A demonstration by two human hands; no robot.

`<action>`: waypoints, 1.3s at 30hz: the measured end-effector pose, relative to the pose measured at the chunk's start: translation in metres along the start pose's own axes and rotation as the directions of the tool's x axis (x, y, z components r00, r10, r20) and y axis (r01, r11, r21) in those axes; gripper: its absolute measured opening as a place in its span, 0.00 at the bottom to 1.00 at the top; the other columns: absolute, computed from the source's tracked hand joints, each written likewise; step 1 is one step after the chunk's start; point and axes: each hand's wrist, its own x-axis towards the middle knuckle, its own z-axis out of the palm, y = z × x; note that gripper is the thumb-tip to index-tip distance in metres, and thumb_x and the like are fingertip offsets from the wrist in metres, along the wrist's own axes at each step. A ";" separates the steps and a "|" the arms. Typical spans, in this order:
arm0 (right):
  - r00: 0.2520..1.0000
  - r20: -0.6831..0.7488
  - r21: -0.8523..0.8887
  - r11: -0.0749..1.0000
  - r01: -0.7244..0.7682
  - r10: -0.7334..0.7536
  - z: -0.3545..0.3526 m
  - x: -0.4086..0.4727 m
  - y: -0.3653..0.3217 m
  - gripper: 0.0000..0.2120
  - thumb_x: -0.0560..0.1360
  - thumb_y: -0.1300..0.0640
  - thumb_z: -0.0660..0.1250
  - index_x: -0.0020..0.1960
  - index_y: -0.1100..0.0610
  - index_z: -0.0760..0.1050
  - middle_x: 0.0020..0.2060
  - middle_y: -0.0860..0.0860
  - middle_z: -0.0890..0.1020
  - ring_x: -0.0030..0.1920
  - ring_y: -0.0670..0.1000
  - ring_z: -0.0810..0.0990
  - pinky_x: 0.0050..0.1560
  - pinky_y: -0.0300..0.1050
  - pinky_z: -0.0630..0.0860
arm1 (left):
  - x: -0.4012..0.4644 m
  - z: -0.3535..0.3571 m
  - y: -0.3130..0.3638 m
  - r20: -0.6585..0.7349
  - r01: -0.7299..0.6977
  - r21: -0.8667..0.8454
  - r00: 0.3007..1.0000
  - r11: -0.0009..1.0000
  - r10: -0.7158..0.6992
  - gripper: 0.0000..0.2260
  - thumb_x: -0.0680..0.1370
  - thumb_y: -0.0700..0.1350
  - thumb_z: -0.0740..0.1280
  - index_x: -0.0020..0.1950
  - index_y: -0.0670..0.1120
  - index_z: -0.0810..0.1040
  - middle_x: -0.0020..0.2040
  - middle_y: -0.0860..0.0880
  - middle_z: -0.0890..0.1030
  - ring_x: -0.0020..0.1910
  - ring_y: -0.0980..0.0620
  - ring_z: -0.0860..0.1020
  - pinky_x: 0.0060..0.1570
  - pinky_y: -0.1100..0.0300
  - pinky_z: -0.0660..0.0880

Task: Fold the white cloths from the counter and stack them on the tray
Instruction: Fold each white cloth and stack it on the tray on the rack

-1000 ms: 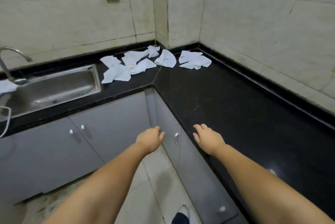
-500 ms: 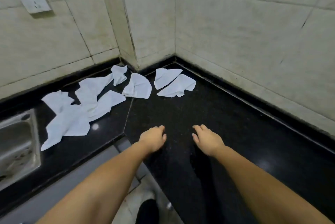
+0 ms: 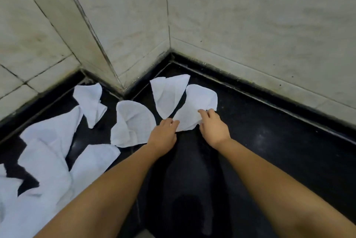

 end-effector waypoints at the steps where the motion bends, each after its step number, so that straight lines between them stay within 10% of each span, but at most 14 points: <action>1: 1.000 0.008 -0.024 1.000 -0.018 0.019 0.002 0.008 -0.001 0.22 0.79 0.57 0.57 0.73 0.53 0.60 0.61 0.56 0.67 0.58 0.56 0.70 0.43 0.49 0.75 | 0.005 0.003 -0.006 0.025 -0.016 0.017 1.000 1.000 0.015 0.19 0.79 0.44 0.59 0.70 0.44 0.65 0.65 0.44 0.69 0.64 0.44 0.68 0.57 0.50 0.73; 9: 0.997 0.043 -0.092 0.994 -0.063 0.067 0.009 0.023 0.013 0.12 0.78 0.56 0.60 0.59 0.57 0.74 0.57 0.54 0.69 0.58 0.54 0.68 0.46 0.45 0.72 | 0.025 0.009 -0.017 0.005 -0.141 0.092 0.990 0.986 0.141 0.10 0.80 0.44 0.56 0.56 0.41 0.72 0.58 0.44 0.71 0.57 0.45 0.69 0.49 0.54 0.68; 14: 0.965 -0.154 0.223 0.959 -0.175 0.212 -0.017 0.004 0.018 0.09 0.79 0.58 0.60 0.54 0.58 0.77 0.55 0.53 0.75 0.57 0.54 0.71 0.51 0.46 0.72 | 0.016 -0.011 -0.008 -0.203 -0.131 -0.344 0.977 0.930 0.062 0.06 0.80 0.43 0.61 0.50 0.42 0.75 0.50 0.47 0.75 0.48 0.52 0.71 0.48 0.60 0.69; 20: 0.895 -0.329 0.430 0.892 -0.140 0.300 -0.067 -0.033 0.034 0.06 0.78 0.59 0.62 0.49 0.57 0.77 0.45 0.50 0.78 0.46 0.50 0.75 0.45 0.41 0.67 | 0.014 -0.068 0.044 -0.311 -0.135 -0.755 0.935 0.642 -0.169 0.04 0.78 0.41 0.63 0.43 0.46 0.74 0.38 0.53 0.76 0.39 0.55 0.73 0.39 0.71 0.68; 33: 0.816 -0.409 0.659 0.751 -0.046 0.409 -0.153 -0.090 0.067 0.07 0.79 0.55 0.62 0.49 0.58 0.76 0.44 0.51 0.80 0.44 0.50 0.76 0.45 0.44 0.71 | -0.009 -0.142 0.081 -0.302 -0.133 -0.905 0.869 0.404 -0.391 0.07 0.78 0.43 0.63 0.47 0.40 0.77 0.42 0.44 0.79 0.41 0.50 0.76 0.43 0.55 0.71; 39: 0.778 -0.471 0.768 0.626 0.131 0.416 -0.177 -0.105 0.058 0.05 0.78 0.59 0.61 0.45 0.57 0.73 0.36 0.46 0.76 0.37 0.42 0.73 0.37 0.34 0.70 | -0.040 -0.152 0.099 -0.382 -0.235 -0.910 0.795 0.343 -0.470 0.05 0.79 0.40 0.62 0.47 0.43 0.78 0.38 0.51 0.77 0.39 0.56 0.74 0.42 0.64 0.71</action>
